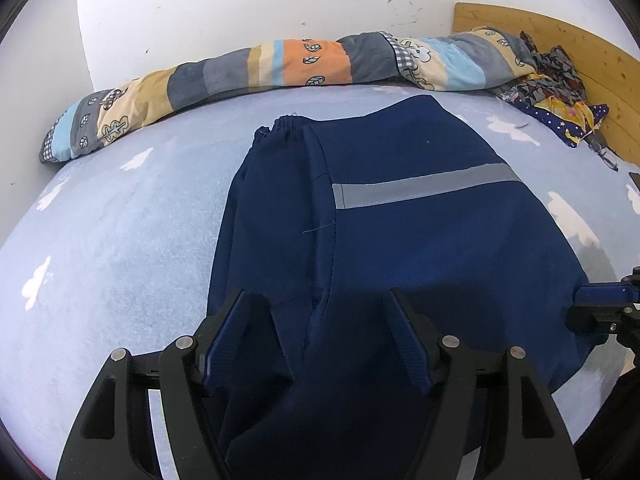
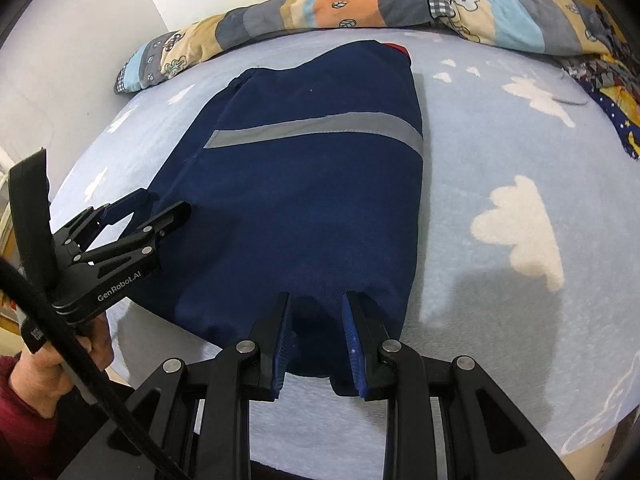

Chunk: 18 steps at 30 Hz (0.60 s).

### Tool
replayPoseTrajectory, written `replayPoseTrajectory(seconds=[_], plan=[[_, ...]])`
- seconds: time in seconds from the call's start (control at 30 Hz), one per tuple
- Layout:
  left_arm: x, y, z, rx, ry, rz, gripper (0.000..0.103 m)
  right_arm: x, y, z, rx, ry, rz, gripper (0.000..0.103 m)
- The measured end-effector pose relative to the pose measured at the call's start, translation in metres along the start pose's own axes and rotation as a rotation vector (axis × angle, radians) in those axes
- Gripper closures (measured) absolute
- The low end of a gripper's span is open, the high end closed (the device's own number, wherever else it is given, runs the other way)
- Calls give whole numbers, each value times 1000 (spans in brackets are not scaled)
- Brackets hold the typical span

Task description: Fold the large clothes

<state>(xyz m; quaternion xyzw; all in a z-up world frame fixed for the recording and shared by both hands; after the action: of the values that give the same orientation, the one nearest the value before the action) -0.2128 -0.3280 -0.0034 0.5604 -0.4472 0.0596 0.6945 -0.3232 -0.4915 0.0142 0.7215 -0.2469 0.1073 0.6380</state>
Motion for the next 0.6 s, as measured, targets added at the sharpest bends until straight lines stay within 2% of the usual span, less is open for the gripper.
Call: replayPoseTrajectory(seconds=[0.17,0.6], plan=[[0,0,0,3,-5,2,33,-2,-2,-3,-22,22,3,75],[2,-2,1,15,-14,8,32,-3,-4,-1,-11,11,2,75]])
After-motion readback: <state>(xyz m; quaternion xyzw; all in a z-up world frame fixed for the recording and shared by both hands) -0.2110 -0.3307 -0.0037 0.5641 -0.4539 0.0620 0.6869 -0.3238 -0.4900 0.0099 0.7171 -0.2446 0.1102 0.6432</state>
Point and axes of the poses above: each gripper's, at about its wrist camera, not at the fingertips, and y roughly against the way its jaws point, z to its right, x to its top, the point moved 5 cm from there along -y, roughly the way its jaws point, and after that the axes turned 3 degrees about -x, right-handed, at the moved point
